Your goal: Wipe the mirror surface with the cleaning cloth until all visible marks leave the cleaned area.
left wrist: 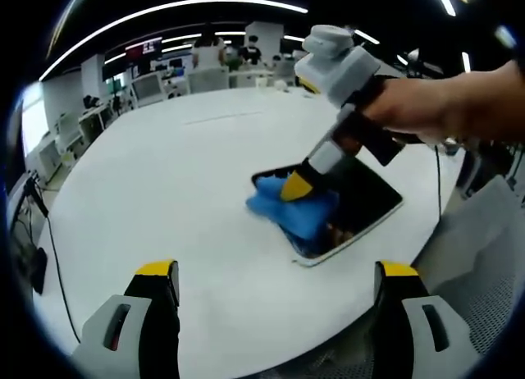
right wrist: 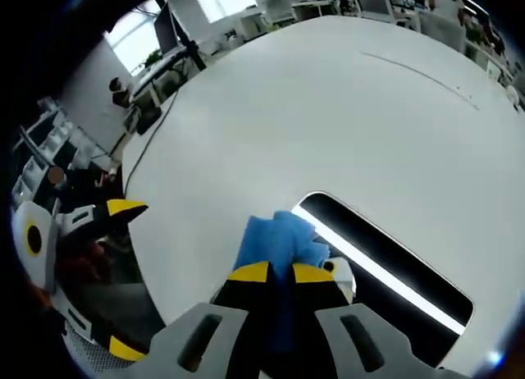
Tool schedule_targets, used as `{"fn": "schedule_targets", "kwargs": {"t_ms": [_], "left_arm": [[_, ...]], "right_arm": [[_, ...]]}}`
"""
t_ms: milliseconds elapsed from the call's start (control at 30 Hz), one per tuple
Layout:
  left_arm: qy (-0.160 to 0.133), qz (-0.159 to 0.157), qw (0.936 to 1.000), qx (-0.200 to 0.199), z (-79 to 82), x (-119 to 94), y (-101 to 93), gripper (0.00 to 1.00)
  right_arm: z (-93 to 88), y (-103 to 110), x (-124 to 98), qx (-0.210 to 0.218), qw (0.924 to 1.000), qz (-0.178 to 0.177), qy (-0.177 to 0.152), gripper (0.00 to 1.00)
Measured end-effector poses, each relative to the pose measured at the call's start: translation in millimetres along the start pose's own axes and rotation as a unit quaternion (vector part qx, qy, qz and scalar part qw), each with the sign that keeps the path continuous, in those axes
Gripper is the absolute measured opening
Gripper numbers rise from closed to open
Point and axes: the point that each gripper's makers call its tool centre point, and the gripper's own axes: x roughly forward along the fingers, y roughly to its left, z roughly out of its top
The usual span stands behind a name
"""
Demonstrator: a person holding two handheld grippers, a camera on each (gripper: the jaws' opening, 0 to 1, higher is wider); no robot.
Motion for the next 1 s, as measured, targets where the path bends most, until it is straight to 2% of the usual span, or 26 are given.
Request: {"fn": "schedule_targets", "kwargs": {"t_ms": [600,1000], "left_arm": [[0.002,0.001,1.0,-0.003,-1.0,0,0.8,0.99],[0.0,0.002,1.0,-0.006,-0.7,0,1.5,0.99]], "right_arm": [[21.3,-20,9,-0.017,0.9998,-0.006,-0.003,0.03],[31.6,-29,15,-0.013,0.9998,-0.011,-0.005,0.03]]}}
